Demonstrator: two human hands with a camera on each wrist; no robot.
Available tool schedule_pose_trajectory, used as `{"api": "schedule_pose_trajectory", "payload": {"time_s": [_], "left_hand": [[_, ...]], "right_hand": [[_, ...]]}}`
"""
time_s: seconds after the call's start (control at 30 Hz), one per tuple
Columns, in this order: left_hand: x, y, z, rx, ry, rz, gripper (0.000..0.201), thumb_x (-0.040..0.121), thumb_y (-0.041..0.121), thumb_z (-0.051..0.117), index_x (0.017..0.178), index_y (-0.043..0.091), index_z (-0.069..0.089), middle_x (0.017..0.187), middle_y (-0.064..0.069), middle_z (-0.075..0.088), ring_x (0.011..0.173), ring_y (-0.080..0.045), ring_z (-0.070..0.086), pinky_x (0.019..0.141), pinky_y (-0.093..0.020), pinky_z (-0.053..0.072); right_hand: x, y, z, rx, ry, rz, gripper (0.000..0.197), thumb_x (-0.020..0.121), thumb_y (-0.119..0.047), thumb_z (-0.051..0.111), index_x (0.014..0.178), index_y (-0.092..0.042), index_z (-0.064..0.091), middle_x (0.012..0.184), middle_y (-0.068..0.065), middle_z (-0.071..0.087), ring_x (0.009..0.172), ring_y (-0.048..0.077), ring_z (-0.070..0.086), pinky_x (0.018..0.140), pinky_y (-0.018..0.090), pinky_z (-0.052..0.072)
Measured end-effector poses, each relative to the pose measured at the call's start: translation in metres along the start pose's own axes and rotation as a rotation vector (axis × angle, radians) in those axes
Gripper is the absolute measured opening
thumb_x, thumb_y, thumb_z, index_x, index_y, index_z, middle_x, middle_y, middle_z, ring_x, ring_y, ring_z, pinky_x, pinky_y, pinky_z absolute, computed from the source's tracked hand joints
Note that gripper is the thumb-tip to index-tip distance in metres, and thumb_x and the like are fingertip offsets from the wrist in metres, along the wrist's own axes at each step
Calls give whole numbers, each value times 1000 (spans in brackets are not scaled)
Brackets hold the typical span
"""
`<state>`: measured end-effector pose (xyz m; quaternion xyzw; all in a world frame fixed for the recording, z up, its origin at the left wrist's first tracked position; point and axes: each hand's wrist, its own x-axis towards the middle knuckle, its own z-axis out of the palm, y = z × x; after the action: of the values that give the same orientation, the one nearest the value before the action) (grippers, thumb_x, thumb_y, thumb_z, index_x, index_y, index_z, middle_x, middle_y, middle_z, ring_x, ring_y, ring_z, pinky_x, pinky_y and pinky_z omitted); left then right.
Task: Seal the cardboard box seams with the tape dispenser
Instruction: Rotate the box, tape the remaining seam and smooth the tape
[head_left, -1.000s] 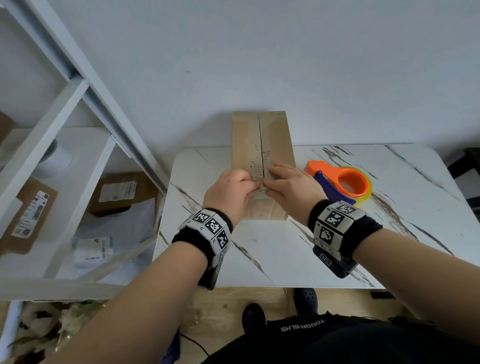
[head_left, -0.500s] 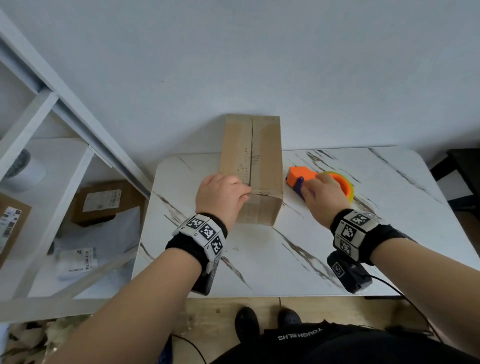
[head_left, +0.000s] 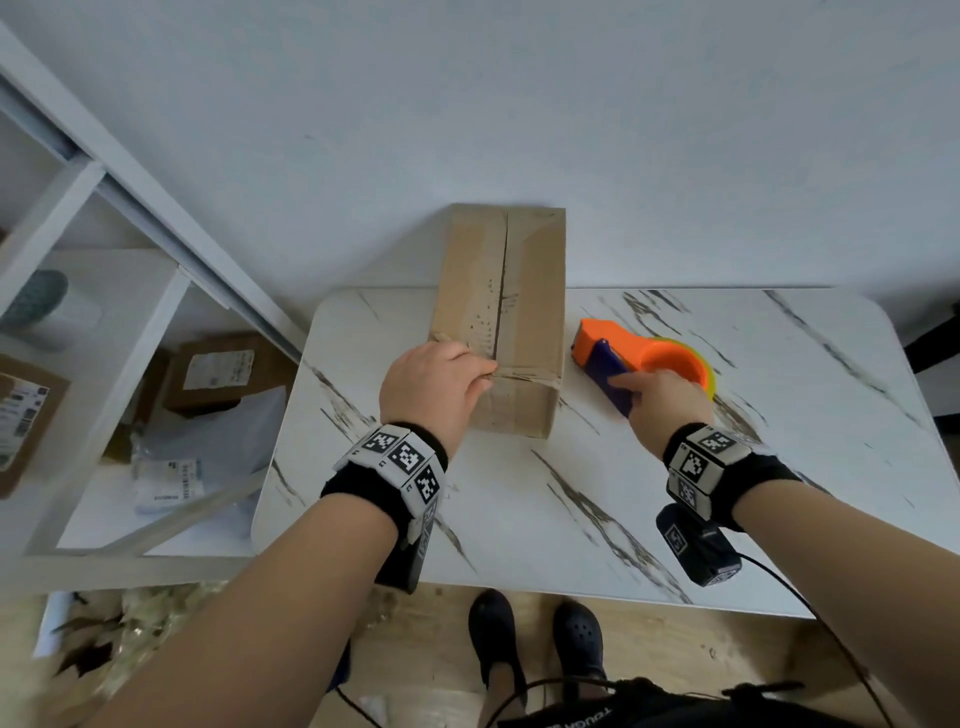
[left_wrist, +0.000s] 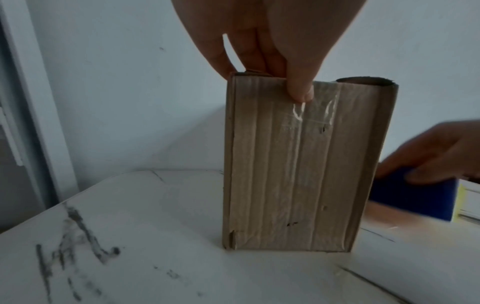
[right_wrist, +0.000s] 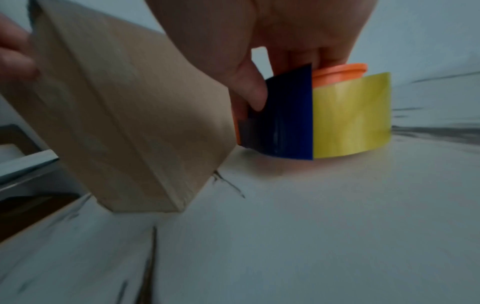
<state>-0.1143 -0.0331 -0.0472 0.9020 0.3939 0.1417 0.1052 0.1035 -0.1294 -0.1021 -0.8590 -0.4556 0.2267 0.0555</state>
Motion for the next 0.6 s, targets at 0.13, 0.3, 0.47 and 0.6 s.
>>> {"api": "schedule_pose_trajectory", "payload": {"time_s": [0.13,0.3,0.47,0.6], "left_hand": [[-1,7,-4,16,-46,-48,23,89,22,57,108,20,69,102,0,67,97,-24,57,81,-33,43],[5,23,-21,32,-198,-181,27,87,39,56,103,20,69,105,0,62,100,-20,56,82,-31,46],[23,42,-55,-332,-161,-345,35,93,40,48,104,12,66,104,-5,68,98,-21,61,82,-28,44],[30,56,-78,-1002,-308,-570,33,97,38,38,113,12,52,98,-6,65,100,-24,63,86,-34,49]], "right_hand": [[-10,-7,-20,358,135,23,54,86,-2,37,134,-25,40,102,16,62,84,34,56,71,36,46],[-31,-8,-53,722,307,87,38,89,-8,41,127,-10,41,73,3,54,70,27,50,59,30,36],[-53,-19,-100,843,414,-11,31,85,-39,56,107,-17,57,80,1,63,80,25,62,72,33,47],[-67,-33,-117,840,407,-124,30,80,-45,63,98,-22,61,83,4,65,76,21,62,68,29,44]]}}
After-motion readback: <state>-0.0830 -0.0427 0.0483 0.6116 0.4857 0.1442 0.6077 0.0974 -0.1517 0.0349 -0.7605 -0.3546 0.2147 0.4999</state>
